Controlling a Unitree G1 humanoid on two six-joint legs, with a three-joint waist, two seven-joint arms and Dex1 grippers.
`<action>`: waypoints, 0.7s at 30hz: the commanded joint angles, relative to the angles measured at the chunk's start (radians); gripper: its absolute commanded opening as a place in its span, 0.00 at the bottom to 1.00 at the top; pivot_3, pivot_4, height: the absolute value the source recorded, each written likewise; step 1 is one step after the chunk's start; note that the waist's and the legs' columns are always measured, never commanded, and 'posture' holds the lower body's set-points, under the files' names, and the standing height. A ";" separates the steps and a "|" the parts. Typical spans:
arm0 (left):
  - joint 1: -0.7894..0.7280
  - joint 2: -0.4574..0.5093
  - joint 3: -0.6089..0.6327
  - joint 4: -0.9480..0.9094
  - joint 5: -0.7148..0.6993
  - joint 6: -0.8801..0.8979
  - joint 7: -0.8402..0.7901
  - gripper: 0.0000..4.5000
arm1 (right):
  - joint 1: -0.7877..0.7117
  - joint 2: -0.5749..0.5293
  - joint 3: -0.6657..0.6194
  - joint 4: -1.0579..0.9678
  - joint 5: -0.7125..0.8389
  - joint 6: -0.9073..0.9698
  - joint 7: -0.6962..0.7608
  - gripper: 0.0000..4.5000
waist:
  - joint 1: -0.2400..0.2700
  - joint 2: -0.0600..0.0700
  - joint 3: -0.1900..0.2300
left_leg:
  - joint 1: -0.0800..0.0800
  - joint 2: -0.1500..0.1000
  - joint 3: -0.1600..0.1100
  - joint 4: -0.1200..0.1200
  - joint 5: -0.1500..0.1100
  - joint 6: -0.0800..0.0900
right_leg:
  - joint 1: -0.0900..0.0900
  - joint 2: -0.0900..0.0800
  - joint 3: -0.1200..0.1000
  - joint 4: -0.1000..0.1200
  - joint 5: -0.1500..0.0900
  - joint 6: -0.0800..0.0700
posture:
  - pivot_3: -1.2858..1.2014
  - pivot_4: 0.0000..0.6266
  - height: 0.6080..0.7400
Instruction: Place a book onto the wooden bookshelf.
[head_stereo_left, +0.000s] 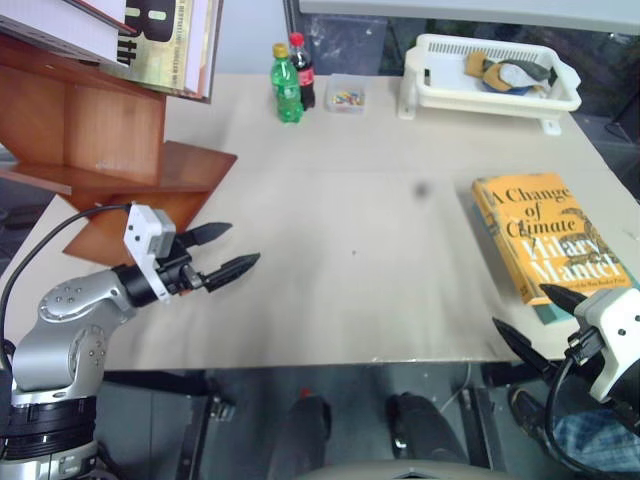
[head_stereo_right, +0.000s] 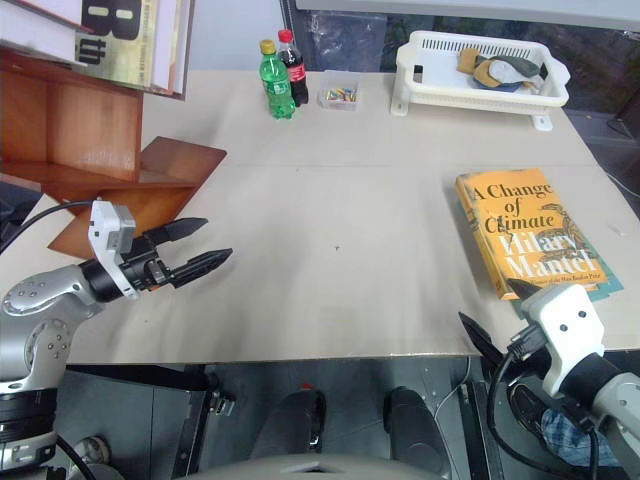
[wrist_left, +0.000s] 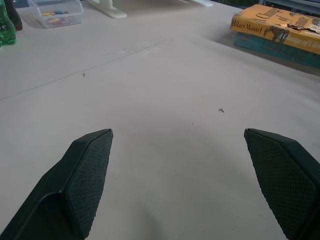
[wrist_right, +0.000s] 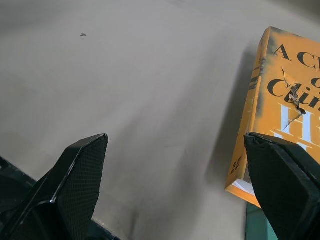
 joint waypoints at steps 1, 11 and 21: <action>-0.029 0.015 0.020 -0.008 -0.013 -0.022 -0.009 1.00 | -0.018 -0.012 -0.007 -0.034 0.010 0.005 -0.023 0.99 | 0.000 0.000 0.000 | 0.000 0.000 0.000 0.000 0.000 0.000 | 0.000 0.000 0.000 0.000 0.000 0.000 | 0.52 0.24 1.00; -0.071 -0.001 -0.111 -0.113 -0.070 -0.006 -0.146 1.00 | -0.175 0.056 -0.131 0.118 0.116 0.041 -0.133 0.88 | 0.000 0.000 0.000 | 0.000 0.000 0.000 0.001 0.000 0.000 | 0.000 0.001 0.000 0.000 0.000 0.000 | 0.52 0.24 1.00; -0.200 -0.062 -0.274 -0.222 -0.168 0.051 -0.211 1.00 | -0.257 -0.181 -0.292 0.606 -0.068 0.037 -0.172 0.01 | -0.005 0.000 0.000 | 0.001 -0.001 0.002 0.001 0.000 0.000 | 0.001 0.001 0.002 0.000 0.000 0.000 | 0.52 0.24 1.00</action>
